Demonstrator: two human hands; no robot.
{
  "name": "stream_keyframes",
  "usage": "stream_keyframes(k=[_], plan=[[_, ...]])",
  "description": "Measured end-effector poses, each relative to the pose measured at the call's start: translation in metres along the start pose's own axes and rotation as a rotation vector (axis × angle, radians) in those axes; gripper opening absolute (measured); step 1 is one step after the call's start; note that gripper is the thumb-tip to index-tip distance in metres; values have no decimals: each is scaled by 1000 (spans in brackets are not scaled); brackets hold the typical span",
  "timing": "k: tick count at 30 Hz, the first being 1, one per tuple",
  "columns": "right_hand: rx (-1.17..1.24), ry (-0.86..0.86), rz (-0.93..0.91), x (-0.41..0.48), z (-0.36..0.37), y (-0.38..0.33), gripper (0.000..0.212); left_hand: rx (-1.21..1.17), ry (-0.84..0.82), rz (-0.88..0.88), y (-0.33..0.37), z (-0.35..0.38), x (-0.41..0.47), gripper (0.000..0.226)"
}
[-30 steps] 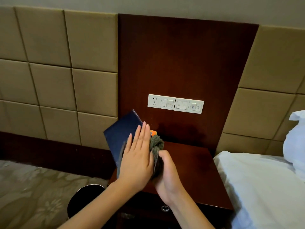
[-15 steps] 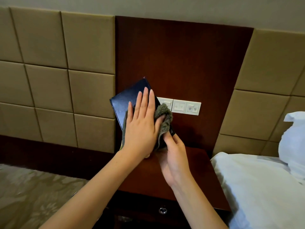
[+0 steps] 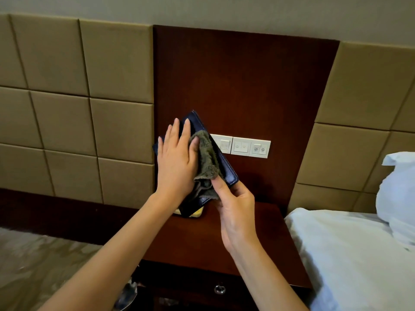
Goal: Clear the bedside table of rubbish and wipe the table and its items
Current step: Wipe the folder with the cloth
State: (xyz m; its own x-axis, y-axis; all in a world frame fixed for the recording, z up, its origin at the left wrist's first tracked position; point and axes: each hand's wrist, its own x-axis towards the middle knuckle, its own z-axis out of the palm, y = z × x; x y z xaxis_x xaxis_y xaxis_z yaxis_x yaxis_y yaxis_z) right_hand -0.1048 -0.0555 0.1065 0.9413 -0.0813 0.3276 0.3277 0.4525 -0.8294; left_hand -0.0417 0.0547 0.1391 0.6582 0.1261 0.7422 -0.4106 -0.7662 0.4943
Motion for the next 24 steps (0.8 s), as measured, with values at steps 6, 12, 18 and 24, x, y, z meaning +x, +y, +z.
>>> stream_keyframes(k=[6,12,18,24], plan=[[-9,-37,37,-1,3,-1,16,-39,128,0,-7,-3,3,68],[6,-113,88,-5,1,0,19,41,-5,-57,-20,-6,14,95],[109,-117,220,-3,-8,0,27,269,93,-35,-29,-17,30,68],[69,-241,223,-3,-15,-3,34,182,91,-12,-62,-35,57,46]])
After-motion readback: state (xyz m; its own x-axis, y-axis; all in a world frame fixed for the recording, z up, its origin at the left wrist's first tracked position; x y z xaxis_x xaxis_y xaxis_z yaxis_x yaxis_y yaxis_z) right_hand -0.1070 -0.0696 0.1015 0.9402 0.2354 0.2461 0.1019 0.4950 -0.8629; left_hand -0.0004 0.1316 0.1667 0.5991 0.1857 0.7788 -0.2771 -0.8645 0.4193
